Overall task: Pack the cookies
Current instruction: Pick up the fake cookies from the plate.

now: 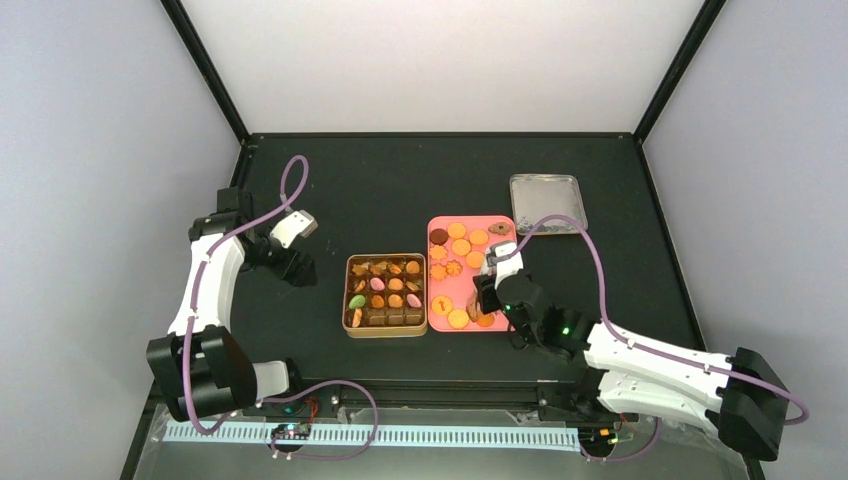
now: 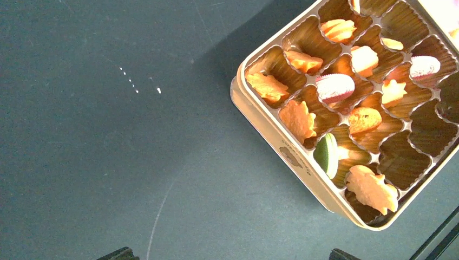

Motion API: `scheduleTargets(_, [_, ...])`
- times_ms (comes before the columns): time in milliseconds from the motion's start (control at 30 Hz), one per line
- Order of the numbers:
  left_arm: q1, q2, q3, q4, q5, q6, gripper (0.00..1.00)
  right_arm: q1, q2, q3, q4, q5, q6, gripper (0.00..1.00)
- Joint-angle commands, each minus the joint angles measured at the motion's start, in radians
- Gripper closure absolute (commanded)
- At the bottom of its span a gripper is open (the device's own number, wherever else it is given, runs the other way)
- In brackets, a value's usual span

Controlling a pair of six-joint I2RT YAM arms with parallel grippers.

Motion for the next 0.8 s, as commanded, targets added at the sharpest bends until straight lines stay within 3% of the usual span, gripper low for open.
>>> scheduleTargets(0, [0.006, -0.004, 0.041, -0.025, 0.029, 0.012, 0.05, 0.028, -0.006, 0.029, -0.053, 0.062, 0.009, 0.57])
scheduleTargets(233, [0.006, -0.004, 0.041, -0.027, 0.032, 0.014, 0.05, 0.118, 0.075, 0.081, -0.115, 0.185, 0.001, 0.58])
scheduleTargets(533, [0.005, -0.006, 0.043, -0.028, 0.022, 0.020, 0.05, 0.136, 0.104, 0.076, -0.125, 0.193, 0.050, 0.58])
scheduleTargets(767, [0.005, -0.003, 0.045, -0.028, 0.025, 0.020, 0.05, 0.136, 0.077, 0.058, -0.157, 0.208, 0.088, 0.67])
